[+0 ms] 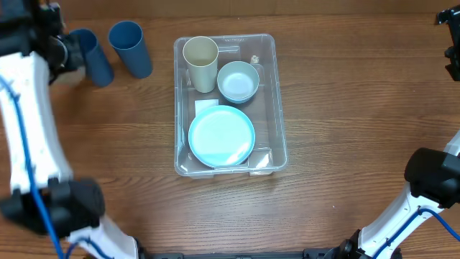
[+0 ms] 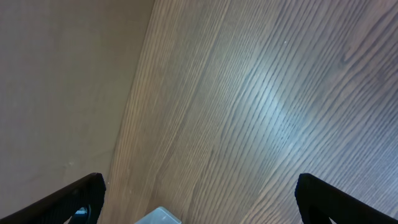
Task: Pack container
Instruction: 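Stack the second cream cup into the first cream cup in the bin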
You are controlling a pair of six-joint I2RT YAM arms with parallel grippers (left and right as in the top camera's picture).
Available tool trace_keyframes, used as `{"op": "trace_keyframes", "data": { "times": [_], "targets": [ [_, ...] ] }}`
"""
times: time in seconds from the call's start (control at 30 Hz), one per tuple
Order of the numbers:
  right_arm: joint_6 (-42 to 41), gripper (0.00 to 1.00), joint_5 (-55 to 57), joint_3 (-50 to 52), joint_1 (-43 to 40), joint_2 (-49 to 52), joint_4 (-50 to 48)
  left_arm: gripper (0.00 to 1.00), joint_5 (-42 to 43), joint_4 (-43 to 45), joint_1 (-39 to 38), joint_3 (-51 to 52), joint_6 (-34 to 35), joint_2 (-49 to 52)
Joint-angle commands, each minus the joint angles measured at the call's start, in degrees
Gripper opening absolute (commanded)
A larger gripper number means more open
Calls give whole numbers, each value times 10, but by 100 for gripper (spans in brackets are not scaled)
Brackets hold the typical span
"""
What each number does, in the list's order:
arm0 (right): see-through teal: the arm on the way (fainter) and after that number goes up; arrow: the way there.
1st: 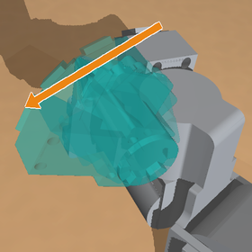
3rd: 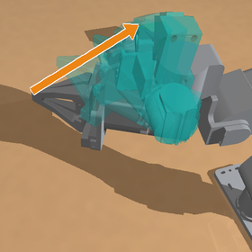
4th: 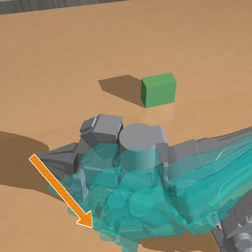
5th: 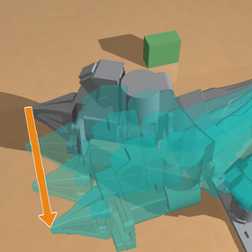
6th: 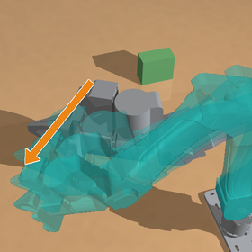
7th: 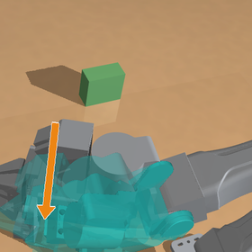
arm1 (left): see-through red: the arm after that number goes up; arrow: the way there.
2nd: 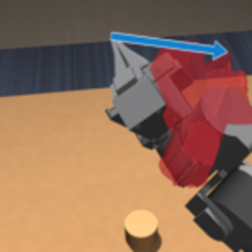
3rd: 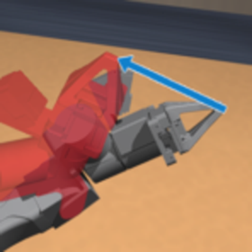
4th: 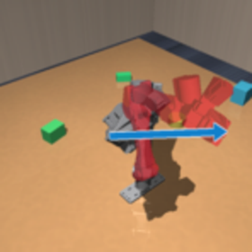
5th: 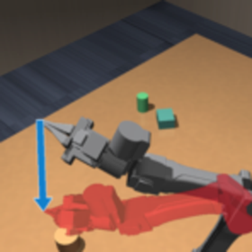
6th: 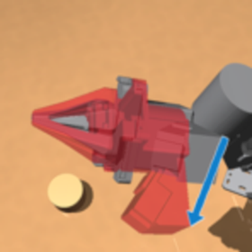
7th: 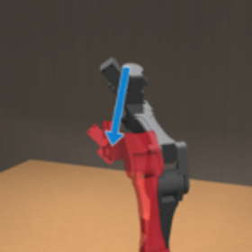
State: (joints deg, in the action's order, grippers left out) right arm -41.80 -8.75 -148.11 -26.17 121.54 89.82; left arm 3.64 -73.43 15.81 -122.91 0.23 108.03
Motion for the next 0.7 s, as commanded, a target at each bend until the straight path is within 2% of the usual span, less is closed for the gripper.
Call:
{"op": "trace_keyframes", "data": {
  "times": [0.0, 0.07, 0.27, 0.33, 0.43, 0.5, 0.67],
  "targets": [
    [-2, 100, 3, -7, -1, -5, -1, 4, 253, 7, -11, -22, -66, -105],
    [-2, 100, 3, -7, -1, -5, -1, 4, 284, 16, -41, -22, -84, -137],
    [-2, 100, 3, -7, -1, -5, -1, 4, 243, 85, -184, -22, -84, -162],
    [-2, 100, 3, -7, -1, -5, -1, 4, 207, 125, -236, -22, -84, -152],
    [-2, 100, 3, -7, -1, -5, -1, 4, 105, 166, -305, -22, -85, -122],
    [-2, 100, 3, -7, -1, -5, -1, 4, 62, 164, -330, -22, -86, -96],
    [-2, 100, 3, -7, -1, -5, -1, 4, 46, 110, -342, -22, -86, -36]
  ]
}}
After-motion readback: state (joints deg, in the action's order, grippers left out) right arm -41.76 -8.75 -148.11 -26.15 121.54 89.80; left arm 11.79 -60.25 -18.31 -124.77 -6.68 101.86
